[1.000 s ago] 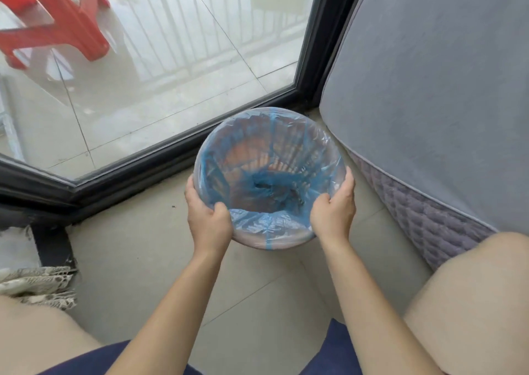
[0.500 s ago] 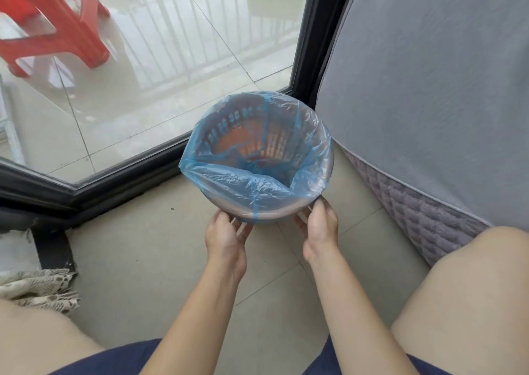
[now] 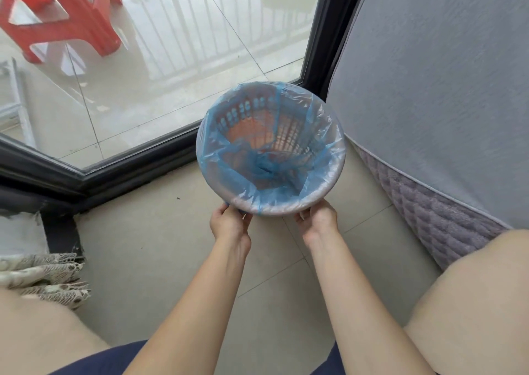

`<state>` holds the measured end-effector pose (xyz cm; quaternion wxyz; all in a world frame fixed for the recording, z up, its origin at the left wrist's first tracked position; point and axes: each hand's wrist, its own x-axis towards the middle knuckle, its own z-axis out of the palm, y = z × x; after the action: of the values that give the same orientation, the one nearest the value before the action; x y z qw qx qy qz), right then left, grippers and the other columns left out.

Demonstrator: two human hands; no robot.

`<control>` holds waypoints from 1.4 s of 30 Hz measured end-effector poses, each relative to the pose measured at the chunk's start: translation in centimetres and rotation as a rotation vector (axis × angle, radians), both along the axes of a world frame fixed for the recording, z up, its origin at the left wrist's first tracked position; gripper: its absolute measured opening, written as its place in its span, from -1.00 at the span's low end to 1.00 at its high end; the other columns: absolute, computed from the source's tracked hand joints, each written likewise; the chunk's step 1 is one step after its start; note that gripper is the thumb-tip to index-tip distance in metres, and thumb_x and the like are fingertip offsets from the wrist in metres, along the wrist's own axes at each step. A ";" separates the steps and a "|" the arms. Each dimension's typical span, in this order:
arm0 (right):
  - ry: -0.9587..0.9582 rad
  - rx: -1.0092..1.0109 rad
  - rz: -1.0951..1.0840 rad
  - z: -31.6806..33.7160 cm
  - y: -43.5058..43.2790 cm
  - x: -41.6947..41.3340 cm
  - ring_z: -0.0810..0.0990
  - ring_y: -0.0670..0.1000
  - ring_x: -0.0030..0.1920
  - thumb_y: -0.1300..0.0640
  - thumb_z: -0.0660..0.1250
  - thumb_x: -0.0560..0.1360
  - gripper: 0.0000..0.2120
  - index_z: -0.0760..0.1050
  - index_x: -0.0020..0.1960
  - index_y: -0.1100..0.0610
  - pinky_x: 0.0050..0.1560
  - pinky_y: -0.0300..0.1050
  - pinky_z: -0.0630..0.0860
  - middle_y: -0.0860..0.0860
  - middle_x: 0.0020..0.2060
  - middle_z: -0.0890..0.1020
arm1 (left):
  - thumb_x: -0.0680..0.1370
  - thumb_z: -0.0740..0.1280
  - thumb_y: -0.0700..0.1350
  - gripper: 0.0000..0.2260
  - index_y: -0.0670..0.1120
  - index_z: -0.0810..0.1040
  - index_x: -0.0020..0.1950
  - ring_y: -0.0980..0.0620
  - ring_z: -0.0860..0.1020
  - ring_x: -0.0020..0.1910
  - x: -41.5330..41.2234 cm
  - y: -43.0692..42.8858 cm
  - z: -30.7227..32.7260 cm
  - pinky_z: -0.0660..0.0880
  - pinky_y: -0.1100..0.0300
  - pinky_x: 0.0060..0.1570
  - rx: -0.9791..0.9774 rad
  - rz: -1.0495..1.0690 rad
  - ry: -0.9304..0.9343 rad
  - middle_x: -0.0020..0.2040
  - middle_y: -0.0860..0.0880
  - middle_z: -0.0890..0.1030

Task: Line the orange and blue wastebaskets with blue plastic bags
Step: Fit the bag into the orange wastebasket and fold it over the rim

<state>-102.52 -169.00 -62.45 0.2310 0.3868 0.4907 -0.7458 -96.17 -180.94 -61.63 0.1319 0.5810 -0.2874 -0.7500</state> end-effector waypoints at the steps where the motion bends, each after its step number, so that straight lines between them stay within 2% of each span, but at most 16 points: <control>1: -0.010 -0.008 0.008 -0.1 0.0 -0.1 0.59 -0.09 -0.35 0.27 0.11 0.57 -0.73 0.57 0.00 0.07 -0.28 -0.19 0.49 -0.01 -0.22 0.67 | 0.54 0.18 -0.39 -0.79 -0.20 0.55 0.06 -0.04 0.58 -0.16 -0.2 -0.3 -0.1 0.59 0.15 -0.13 0.010 -0.007 -0.008 -0.17 -0.09 0.62; 5: 0.039 -0.015 0.008 -0.1 0.8 -0.6 0.55 -0.05 -0.27 0.14 0.17 0.51 -0.82 0.54 -0.11 0.02 -0.24 -0.17 0.46 0.01 -0.18 0.63 | 0.54 0.15 -0.28 -0.71 -0.16 0.53 0.20 0.00 0.60 -0.05 -0.6 -1.9 -0.1 0.54 0.07 0.05 -0.075 -0.064 -0.045 -0.03 -0.07 0.66; 7: 0.055 -0.019 -0.045 0.1 1.6 -1.5 0.57 0.00 -0.17 0.06 0.16 0.50 -0.82 0.53 -0.15 0.00 -0.17 -0.14 0.47 0.04 -0.12 0.64 | 0.54 0.12 -0.13 -0.65 -0.16 0.48 0.28 0.09 0.54 -0.13 -0.5 -3.2 0.0 0.47 0.14 -0.05 -0.241 -0.015 -0.085 0.01 -0.05 0.61; 8: 0.071 -0.016 -0.057 0.3 2.0 -2.1 0.59 0.01 -0.12 0.03 0.17 0.50 -0.82 0.55 -0.14 -0.01 -0.10 -0.11 0.50 0.04 -0.08 0.66 | 0.53 0.13 -0.06 -0.60 -0.21 0.44 0.31 0.13 0.48 -0.20 -0.5 -3.7 0.1 0.41 0.19 -0.13 -0.335 0.017 -0.079 -0.05 -0.01 0.56; 10: 0.109 0.015 -0.008 0.6 2.3 -3.5 0.65 0.03 0.00 -0.03 0.22 0.54 -0.79 0.60 -0.02 0.01 0.06 -0.03 0.56 0.02 -0.02 0.70 | 0.53 0.25 0.04 -0.49 -0.27 0.35 0.35 0.18 0.46 -0.17 -0.8 -4.3 1.0 0.40 0.26 -0.13 -0.498 0.002 -0.019 -0.08 0.09 0.47; 11: 0.124 0.036 0.037 0.9 2.3 -4.2 0.67 0.03 0.04 -0.06 0.25 0.55 -0.76 0.61 0.04 0.03 0.11 -0.01 0.58 0.02 0.00 0.71 | 0.53 0.32 0.04 -0.47 -0.21 0.33 0.40 0.20 0.51 -0.06 -1.2 -4.2 1.7 0.45 0.28 -0.04 -0.567 -0.060 -0.007 0.01 0.11 0.49; 13: 0.153 0.075 0.126 1.3 2.0 -5.2 0.67 0.06 0.07 -0.06 0.30 0.55 -0.74 0.62 0.12 0.05 0.11 0.00 0.60 0.03 0.02 0.72 | 0.50 0.37 -0.15 -0.44 -0.03 0.27 0.47 0.14 0.55 0.10 -2.0 -4.0 3.0 0.50 0.24 0.10 -0.692 -0.243 -0.021 0.18 0.09 0.51; 16: 0.184 0.122 0.174 1.2 2.2 -5.7 0.67 0.07 0.01 0.13 0.31 0.55 -0.77 0.61 0.16 0.12 -0.03 -0.08 0.60 0.08 0.03 0.72 | 0.37 0.16 -0.39 -0.36 0.06 0.35 0.39 0.06 0.58 0.06 -2.8 -5.5 3.2 0.55 0.10 0.15 -0.819 -0.383 -0.044 0.09 0.10 0.58; 22: 0.043 0.070 0.280 -1.3 3.1 -3.6 0.65 0.04 -0.04 0.16 0.24 0.55 -0.83 0.62 -0.05 0.07 0.01 -0.06 0.53 -0.01 -0.21 0.74 | 0.38 0.11 -0.43 -0.26 0.04 0.24 0.52 0.00 0.52 0.25 -3.5 -9.3 3.0 0.47 -0.01 0.29 -0.894 -0.623 -0.133 0.29 0.04 0.49; 26: 0.156 0.005 0.188 -0.9 3.3 -4.6 0.64 0.16 0.03 -0.01 0.25 0.43 -0.73 0.62 -0.04 0.12 0.08 0.07 0.55 0.11 -0.06 0.69 | 0.40 0.12 -0.42 -0.26 0.07 0.24 0.53 -0.04 0.45 0.32 -3.9 -11.4 3.2 0.40 -0.01 0.35 -1.023 -0.865 -0.175 0.39 -0.04 0.44; 29: 0.234 -0.018 0.237 0.4 3.6 -6.0 0.67 0.16 0.07 -0.07 0.43 0.40 -0.59 0.66 0.13 0.17 0.15 0.13 0.59 0.16 0.06 0.70 | 0.40 0.16 -0.41 -0.26 0.10 0.26 0.52 -0.05 0.41 0.38 -4.6 -12.4 3.1 0.33 0.04 0.40 -1.135 -1.028 -0.195 0.44 -0.04 0.40; 32: 0.222 -0.011 0.358 0.7 4.1 -6.8 0.62 0.18 0.06 0.06 0.48 0.43 -0.59 0.61 0.20 0.26 0.23 0.26 0.51 0.26 0.16 0.64 | 0.41 0.18 -0.38 -0.26 0.13 0.24 0.52 -0.06 0.41 0.38 -4.9 -12.9 3.0 0.33 0.09 0.36 -1.183 -1.056 -0.245 0.44 -0.02 0.39; 35: 0.157 0.022 0.385 0.2 4.4 -7.1 0.63 0.19 0.01 0.14 0.37 0.52 -0.69 0.59 0.17 0.31 0.19 0.22 0.53 0.26 0.08 0.66 | 0.42 0.18 -0.37 -0.27 0.14 0.24 0.53 -0.07 0.41 0.37 -5.0 -12.5 3.0 0.34 0.10 0.33 -1.216 -1.073 -0.251 0.43 -0.03 0.40; 39: 0.071 0.117 0.453 -2.1 5.0 -7.7 0.66 0.27 0.08 0.11 0.33 0.48 -0.62 0.57 0.22 0.30 0.17 0.26 0.56 0.29 0.15 0.63 | 0.41 0.17 -0.37 -0.28 0.11 0.24 0.53 -0.08 0.40 0.38 -5.3 -11.3 3.2 0.32 0.11 0.34 -1.279 -1.066 -0.245 0.44 -0.03 0.40; 41: 0.090 0.069 0.456 -1.8 5.3 -8.4 0.66 0.25 0.04 0.08 0.32 0.44 -0.65 0.62 0.10 0.29 0.13 0.18 0.58 0.27 0.03 0.67 | 0.40 0.17 -0.37 -0.28 0.10 0.26 0.52 -0.07 0.40 0.38 -5.3 -11.3 3.2 0.31 0.12 0.34 -1.294 -1.066 -0.229 0.45 -0.02 0.40; 42: 0.105 0.039 0.432 -0.7 5.2 -8.5 0.64 0.22 -0.09 0.07 0.27 0.43 -0.71 0.63 -0.10 0.28 0.02 0.05 0.58 0.24 -0.14 0.66 | 0.40 0.17 -0.38 -0.28 0.09 0.26 0.52 -0.07 0.40 0.38 -5.3 -11.5 3.2 0.32 0.12 0.35 -1.294 -1.074 -0.212 0.44 -0.02 0.41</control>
<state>-111.05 -163.79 -63.12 0.3521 0.2375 0.5878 -0.6885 -101.45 -192.48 -58.48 0.0368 0.2429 -0.9078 -0.3400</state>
